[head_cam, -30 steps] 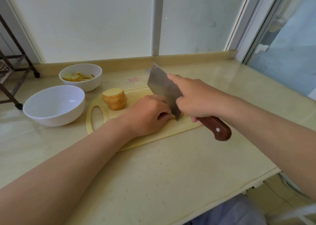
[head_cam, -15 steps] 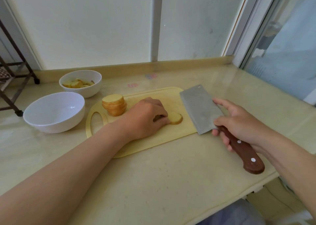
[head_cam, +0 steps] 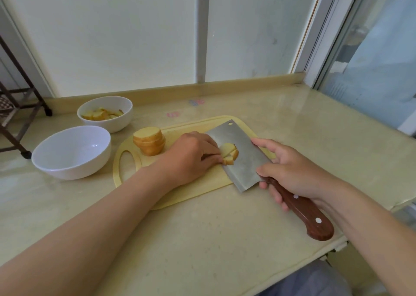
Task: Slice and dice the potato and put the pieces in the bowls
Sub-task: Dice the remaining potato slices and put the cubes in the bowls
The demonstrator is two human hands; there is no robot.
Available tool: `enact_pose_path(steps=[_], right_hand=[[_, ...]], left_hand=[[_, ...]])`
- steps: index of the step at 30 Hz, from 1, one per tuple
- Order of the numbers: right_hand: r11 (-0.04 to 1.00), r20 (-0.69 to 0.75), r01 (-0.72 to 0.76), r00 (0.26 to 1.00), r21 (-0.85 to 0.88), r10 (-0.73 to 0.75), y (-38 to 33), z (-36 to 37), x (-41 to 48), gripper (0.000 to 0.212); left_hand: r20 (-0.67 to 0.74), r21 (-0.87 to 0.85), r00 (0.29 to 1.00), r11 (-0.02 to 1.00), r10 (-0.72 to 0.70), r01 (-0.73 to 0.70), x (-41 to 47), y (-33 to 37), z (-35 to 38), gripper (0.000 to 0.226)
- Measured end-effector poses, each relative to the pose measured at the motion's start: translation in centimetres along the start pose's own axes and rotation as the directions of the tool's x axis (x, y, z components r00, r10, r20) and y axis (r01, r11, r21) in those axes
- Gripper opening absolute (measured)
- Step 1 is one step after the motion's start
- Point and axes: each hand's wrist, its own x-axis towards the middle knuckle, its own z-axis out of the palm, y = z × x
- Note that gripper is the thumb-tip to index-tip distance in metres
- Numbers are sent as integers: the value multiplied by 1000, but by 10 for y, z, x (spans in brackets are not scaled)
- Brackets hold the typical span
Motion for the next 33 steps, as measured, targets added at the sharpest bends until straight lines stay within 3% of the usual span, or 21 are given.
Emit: enact_pose_path(steps=[7,10,13,15,17,19,21,24,29,33], right_hand=[[990,33,-28,999,141,23,2,-9,2,65],[979,66,-55,997,194,43,0,-12,5,65],[968,108,-61,994,244,36,-8,-10,8,62],[961,133,-40,991,272,4,-19,-9,10,59],[956,150,-5,988,295,-41,-34,-7,14,56],[948,156,30,984,318,-84,-51,-1,20,54],[949,163,71,979,306,-126,-71,12,27,53],[952,195,119,965,281,-178,-97,43,38,53],[958,252,120,949,262,-188,-130,92,56,47],[966,312,139,928,216,-203,-148,113,66,45]], left_hand=[[-55,-11,998,1000,20,-20,4,6,-4,10],[-35,-38,999,999,-35,34,6,9,-11,9],[-7,-112,981,975,-194,192,12,10,-29,7],[-102,-210,924,916,-368,341,23,14,-52,8],[-181,-255,884,888,-432,382,33,21,-78,9],[-133,-145,913,919,-386,368,41,26,-98,14],[11,113,922,917,-386,383,44,24,-111,53],[95,409,856,804,-508,431,41,13,-126,86],[56,468,719,655,-692,594,18,-22,-151,83],[-3,476,663,582,-748,659,2,-50,-164,77]])
